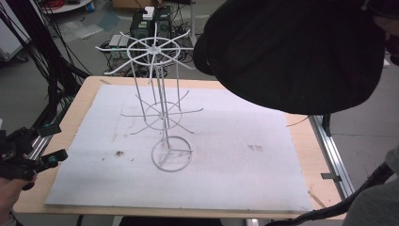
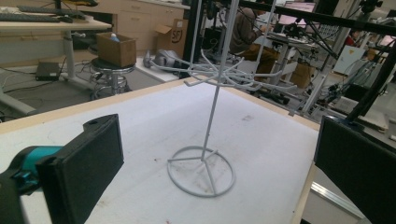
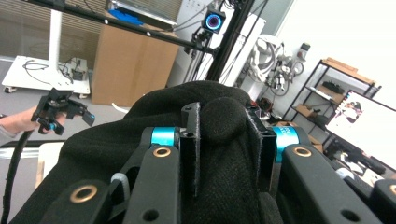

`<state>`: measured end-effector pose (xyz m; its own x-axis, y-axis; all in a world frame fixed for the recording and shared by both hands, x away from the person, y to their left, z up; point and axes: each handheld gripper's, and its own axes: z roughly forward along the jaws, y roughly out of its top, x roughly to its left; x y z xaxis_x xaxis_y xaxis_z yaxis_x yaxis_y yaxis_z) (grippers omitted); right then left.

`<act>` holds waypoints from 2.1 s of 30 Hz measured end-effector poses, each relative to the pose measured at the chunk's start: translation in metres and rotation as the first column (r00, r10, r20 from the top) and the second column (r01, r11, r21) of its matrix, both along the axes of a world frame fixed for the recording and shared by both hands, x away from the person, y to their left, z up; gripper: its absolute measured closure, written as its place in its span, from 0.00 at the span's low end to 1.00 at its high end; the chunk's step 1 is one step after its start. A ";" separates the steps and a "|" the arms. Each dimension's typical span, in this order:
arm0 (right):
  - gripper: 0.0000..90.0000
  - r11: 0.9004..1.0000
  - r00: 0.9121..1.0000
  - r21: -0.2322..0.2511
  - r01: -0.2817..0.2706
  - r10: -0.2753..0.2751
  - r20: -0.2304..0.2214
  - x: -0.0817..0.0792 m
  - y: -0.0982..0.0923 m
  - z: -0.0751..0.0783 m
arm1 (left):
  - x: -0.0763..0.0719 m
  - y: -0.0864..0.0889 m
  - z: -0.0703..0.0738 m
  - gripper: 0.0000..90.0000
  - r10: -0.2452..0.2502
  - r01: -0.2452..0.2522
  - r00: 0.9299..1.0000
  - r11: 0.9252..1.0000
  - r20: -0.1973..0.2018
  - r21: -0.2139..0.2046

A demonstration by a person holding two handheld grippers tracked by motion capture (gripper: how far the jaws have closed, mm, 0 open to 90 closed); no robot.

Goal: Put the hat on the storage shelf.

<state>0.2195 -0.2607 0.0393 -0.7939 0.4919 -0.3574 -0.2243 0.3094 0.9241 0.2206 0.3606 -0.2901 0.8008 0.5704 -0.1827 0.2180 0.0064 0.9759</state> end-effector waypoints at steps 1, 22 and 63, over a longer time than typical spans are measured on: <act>0.79 1.000 1.000 0.003 -0.002 0.002 0.001 0.000 0.002 0.001 | 0.000 0.000 0.000 0.02 0.000 0.000 1.000 1.000 0.000 -0.001; 0.79 0.995 0.996 0.059 -0.085 0.085 -0.005 0.025 0.048 -0.008 | -0.004 0.004 -0.001 0.02 0.013 -0.013 1.000 1.000 -0.005 0.001; 0.79 0.984 0.991 0.142 -0.103 0.113 -0.064 0.045 0.054 -0.083 | -0.005 0.002 -0.002 0.02 0.020 -0.020 1.000 1.000 -0.006 0.014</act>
